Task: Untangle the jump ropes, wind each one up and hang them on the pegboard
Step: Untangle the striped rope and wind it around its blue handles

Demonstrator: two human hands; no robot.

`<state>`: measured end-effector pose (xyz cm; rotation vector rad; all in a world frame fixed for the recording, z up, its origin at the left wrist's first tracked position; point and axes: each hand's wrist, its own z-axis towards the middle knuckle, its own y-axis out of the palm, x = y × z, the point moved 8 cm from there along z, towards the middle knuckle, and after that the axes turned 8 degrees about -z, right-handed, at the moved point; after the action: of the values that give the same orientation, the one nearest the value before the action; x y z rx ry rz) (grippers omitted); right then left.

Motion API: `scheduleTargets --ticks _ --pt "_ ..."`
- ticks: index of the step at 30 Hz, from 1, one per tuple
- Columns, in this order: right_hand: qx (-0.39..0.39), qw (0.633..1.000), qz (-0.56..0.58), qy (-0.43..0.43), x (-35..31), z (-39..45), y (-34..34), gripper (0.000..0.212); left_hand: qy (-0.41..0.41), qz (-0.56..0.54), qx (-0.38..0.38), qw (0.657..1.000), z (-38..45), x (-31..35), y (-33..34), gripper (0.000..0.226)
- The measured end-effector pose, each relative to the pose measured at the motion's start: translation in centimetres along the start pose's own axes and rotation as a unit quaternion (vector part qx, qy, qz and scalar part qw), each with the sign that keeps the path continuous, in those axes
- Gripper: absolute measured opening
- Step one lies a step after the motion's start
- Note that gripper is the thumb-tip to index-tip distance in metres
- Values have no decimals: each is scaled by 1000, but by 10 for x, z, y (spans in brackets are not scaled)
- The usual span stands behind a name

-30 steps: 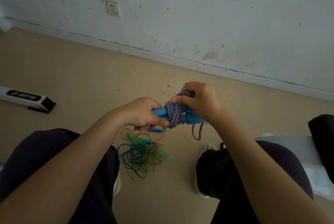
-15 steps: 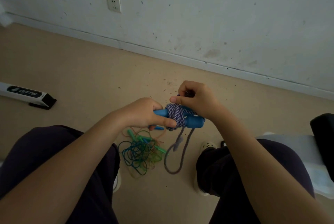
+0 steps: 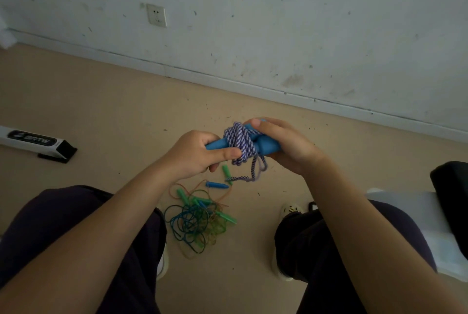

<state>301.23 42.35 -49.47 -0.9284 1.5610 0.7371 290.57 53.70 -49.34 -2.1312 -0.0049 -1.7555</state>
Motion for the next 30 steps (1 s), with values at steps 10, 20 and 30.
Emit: scheduleTargets --ticks 10,20,30 --pt "50 997 51 -15 -4 1 0 40 -38 -99 -5 994 0 -6 3 51" --pt "37 998 15 -52 -12 -3 7 27 -78 -190 -132 970 -2 -7 26 58" --pt "5 1000 9 -24 -1 0 16 59 3 -258 14 966 11 0 -3 37"
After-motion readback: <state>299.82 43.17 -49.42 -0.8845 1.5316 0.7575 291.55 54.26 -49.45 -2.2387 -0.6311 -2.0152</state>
